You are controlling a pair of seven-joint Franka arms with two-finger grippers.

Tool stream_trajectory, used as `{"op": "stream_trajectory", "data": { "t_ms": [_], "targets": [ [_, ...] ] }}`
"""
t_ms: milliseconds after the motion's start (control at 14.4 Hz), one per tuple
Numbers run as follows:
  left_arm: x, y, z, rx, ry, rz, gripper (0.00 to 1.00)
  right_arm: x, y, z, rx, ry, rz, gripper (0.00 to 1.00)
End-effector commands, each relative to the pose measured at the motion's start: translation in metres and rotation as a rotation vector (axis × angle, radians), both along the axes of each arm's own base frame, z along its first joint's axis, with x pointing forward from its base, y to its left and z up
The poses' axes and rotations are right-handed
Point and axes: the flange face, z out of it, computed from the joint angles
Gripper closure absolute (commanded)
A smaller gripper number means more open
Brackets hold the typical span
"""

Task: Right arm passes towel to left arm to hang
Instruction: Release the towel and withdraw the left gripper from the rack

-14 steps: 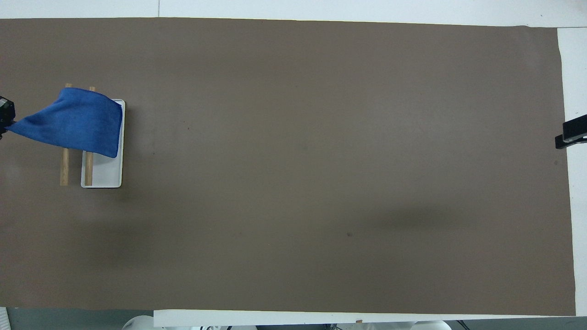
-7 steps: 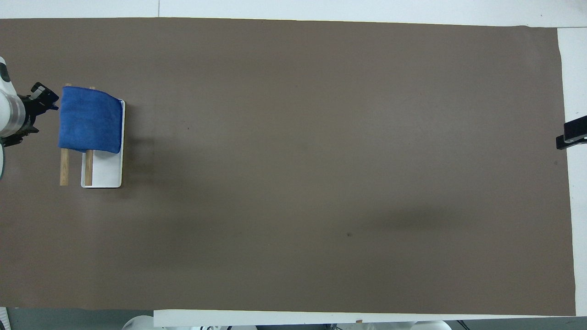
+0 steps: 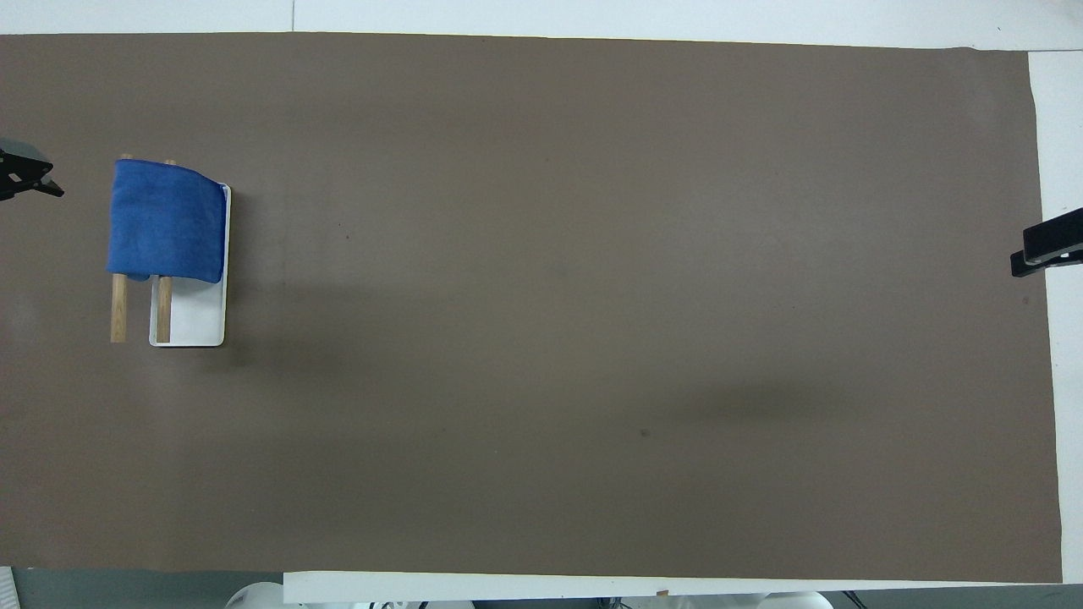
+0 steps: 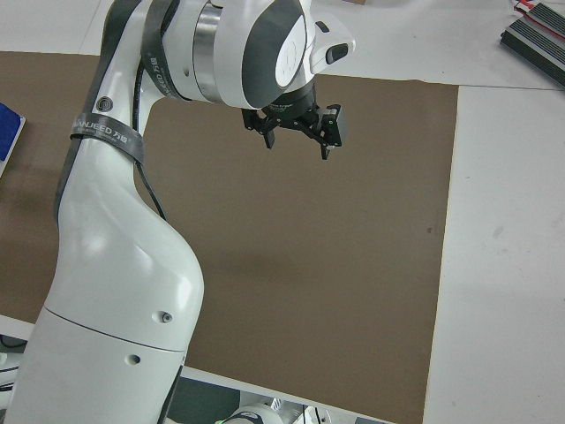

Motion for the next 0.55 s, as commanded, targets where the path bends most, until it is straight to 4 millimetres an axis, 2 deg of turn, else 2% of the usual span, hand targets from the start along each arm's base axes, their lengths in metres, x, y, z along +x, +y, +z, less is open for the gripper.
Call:
{"op": "stream_trajectory", "data": {
  "t_ms": [0,138,277,485],
  "targets": [
    [-0.001,-0.007,0.033,-0.057,0.094,-0.224,0.00,-0.006,-0.001,0.000,0.001,0.002,0.004,0.00],
    [0.004,-0.012,0.048,-0.065,0.135,-0.453,0.00,-0.007,-0.001,0.000,0.001,0.000,0.004,0.00],
    [0.006,-0.019,0.050,-0.057,0.133,-0.494,0.00,-0.006,-0.001,0.001,0.001,-0.001,0.004,0.00],
    [0.006,-0.019,0.049,-0.055,0.135,-0.496,0.00,-0.006,0.000,0.000,0.001,0.000,0.005,0.00]
  ]
}}
